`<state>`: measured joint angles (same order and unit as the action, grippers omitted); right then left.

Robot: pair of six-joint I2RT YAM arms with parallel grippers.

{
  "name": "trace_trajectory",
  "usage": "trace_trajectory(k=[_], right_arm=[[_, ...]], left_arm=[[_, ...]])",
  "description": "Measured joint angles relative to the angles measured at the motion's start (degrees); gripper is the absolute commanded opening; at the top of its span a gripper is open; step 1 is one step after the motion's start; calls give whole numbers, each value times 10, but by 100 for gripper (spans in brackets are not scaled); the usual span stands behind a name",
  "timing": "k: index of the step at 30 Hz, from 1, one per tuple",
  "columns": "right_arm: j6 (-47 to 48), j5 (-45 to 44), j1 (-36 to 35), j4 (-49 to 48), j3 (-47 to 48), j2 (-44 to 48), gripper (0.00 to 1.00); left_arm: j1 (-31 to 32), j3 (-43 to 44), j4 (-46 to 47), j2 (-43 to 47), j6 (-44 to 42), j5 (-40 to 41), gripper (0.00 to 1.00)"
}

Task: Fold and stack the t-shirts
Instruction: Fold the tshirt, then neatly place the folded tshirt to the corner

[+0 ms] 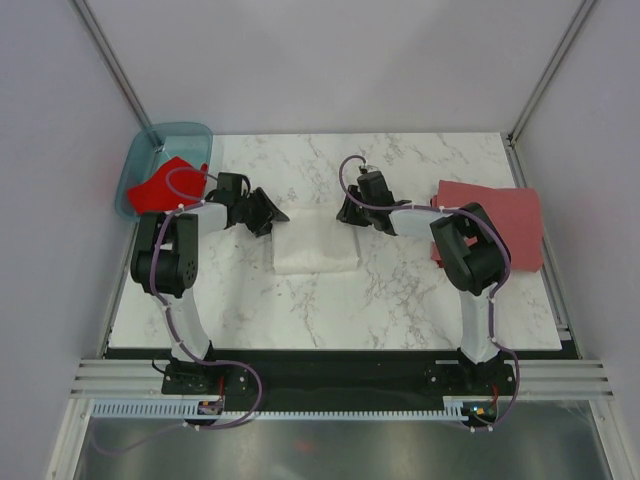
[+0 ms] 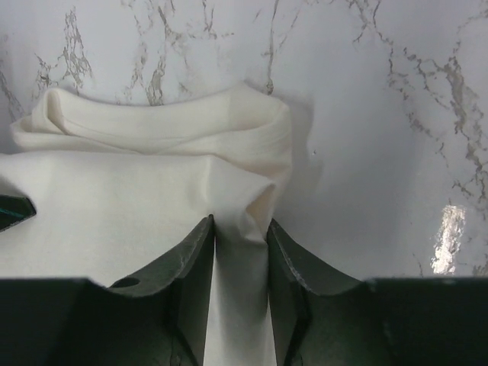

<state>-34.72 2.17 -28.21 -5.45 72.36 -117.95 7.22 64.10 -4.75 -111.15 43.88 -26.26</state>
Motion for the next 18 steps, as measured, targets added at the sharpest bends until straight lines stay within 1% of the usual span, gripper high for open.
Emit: trace_trajectory(k=[2, 5, 6, 8, 9, 10, 14, 15, 16, 18], right_arm=[[-1, 6, 0, 0, 5, -4, 38], [0, 9, 0, 1, 7, -6, 31], [-1, 10, 0, 1, 7, -6, 28], [0, 10, -1, 2, 7, -6, 16], [0, 10, -2, 1, 7, -6, 12], [1, 10, -3, 0, 7, -6, 8], [2, 11, -6, -2, 7, -6, 3], [3, 11, -6, -2, 7, -6, 0], [3, 11, -6, -2, 7, -6, 0], [5, 12, -6, -3, 6, -6, 0]], left_arm=[[0, 0, -3, 0, 0, 4, 54], [3, -3, -3, 2, -2, 14, 48], [4, -5, -3, 4, -3, 20, 43], [8, -7, -5, 6, -5, 35, 36], [10, -7, -6, 6, -5, 38, 29], [12, -7, -10, 5, -7, 43, 26], [16, -2, -18, 0, -7, 44, 17], [16, 0, -20, -2, -7, 43, 7], [16, 1, -22, -2, -7, 44, 2], [16, 2, -23, -2, -7, 43, 2]])
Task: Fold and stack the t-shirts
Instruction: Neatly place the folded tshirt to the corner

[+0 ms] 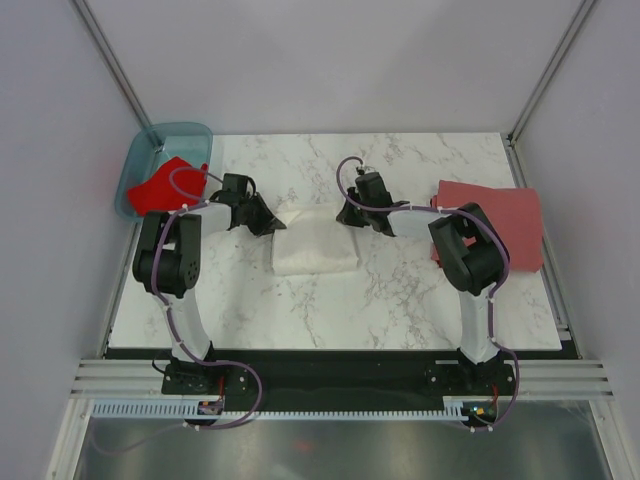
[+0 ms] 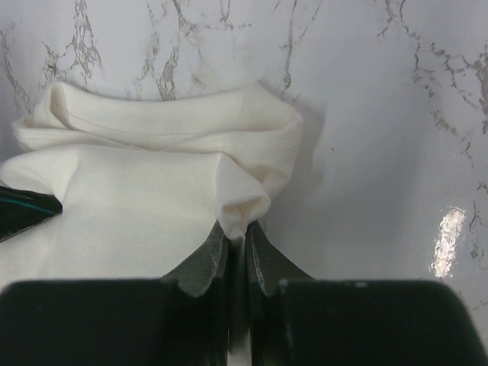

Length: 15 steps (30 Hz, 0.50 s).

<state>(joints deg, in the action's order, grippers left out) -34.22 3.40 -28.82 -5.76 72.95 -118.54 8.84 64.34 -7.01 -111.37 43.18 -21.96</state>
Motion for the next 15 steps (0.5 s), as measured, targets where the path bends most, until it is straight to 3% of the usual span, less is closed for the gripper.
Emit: trace_trajectory(k=[7, 15], right_arm=[[7, 3, -2, -7, -40, 35, 0], [15, 1, -3, -7, -92, 106, 0]], left_arm=[[13, -4, 3, 7, 0, 13, 2], [75, -60, -5, 92, -4, 84, 2]])
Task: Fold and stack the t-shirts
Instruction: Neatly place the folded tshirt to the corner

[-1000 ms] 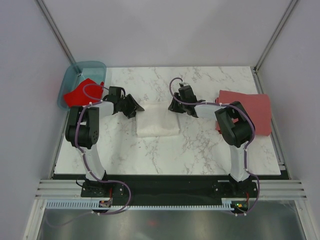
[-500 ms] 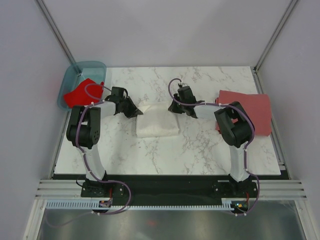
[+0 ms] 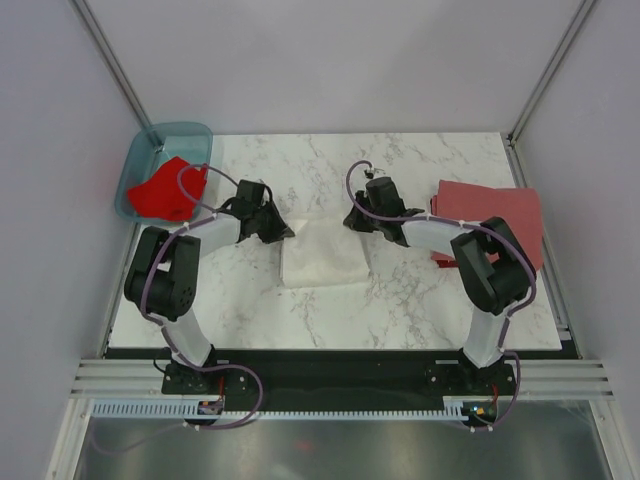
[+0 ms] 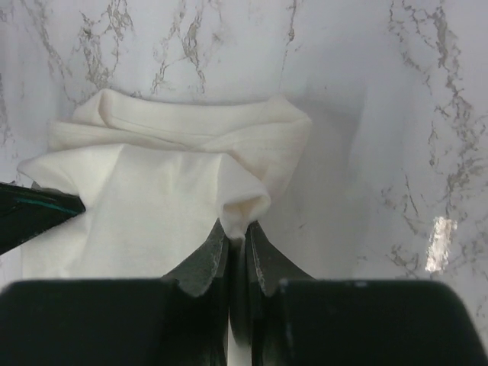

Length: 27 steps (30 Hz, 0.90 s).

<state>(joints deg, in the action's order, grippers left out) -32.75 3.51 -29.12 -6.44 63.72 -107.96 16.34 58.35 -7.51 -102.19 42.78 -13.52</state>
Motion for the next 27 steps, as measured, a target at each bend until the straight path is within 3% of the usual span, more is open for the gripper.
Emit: trace_trajectory(k=[4, 9, 15, 21, 27], right_arm=[[-1, -12, 0, -3, -39, 58, 0], [-21, -61, -2, 19, -126, 203, 0], [-29, -107, 30, 91, -147, 376, 0], [-19, -104, 152, 192, -138, 446, 0], [2, -16, 358, 281, -85, 451, 0]], left_arm=[[27, -18, 4, 38, 1, 15, 2], [75, -47, 21, 83, 18, 29, 2], [185, -45, 40, 151, 56, 58, 2], [299, 54, 49, 130, 80, 100, 2], [384, 235, 58, -10, 87, 120, 2]])
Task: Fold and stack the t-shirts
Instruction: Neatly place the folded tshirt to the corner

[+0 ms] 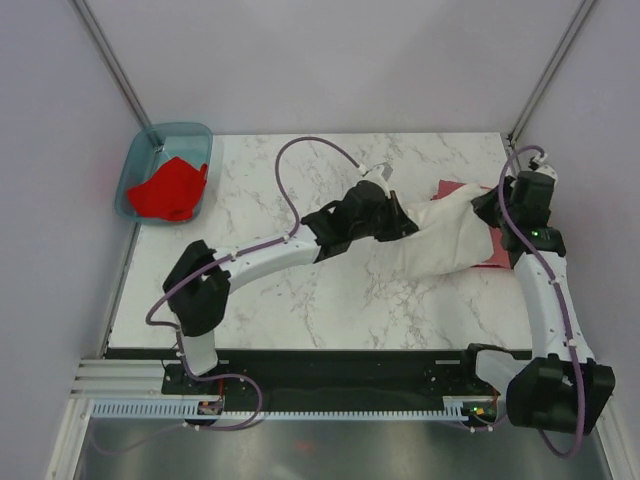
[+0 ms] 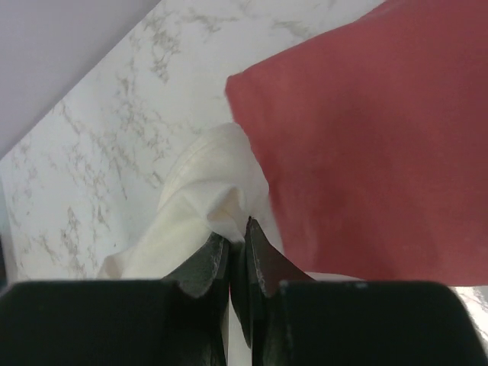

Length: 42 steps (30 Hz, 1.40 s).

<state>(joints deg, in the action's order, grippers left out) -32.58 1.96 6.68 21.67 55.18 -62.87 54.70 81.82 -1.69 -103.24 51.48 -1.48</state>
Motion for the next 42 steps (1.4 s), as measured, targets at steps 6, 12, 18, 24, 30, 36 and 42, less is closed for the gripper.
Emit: trace_trajectory(k=[6, 12, 18, 24, 30, 36, 42], right_arm=[[9, 51, 147, 38, 37, -42, 0], [10, 21, 191, 45, 53, -52, 0], [-3, 7, 199, 39, 99, -94, 0], [-26, 4, 219, 23, 89, -112, 0], [-37, -32, 221, 12, 32, -29, 0], [-48, -46, 221, -2, -6, -2, 0], [-63, -45, 224, -29, -13, -46, 0]], left_arm=[[23, 156, 10, -135, 2, -6, 2], [24, 263, 9, -237, 2, -14, 2], [24, 347, 14, -308, -2, -17, 2], [19, 376, 25, -329, -3, -19, 2], [19, 354, 60, -328, -2, -25, 2], [19, 331, 82, -327, 1, -36, 2], [18, 333, 82, -327, 1, -35, 2]])
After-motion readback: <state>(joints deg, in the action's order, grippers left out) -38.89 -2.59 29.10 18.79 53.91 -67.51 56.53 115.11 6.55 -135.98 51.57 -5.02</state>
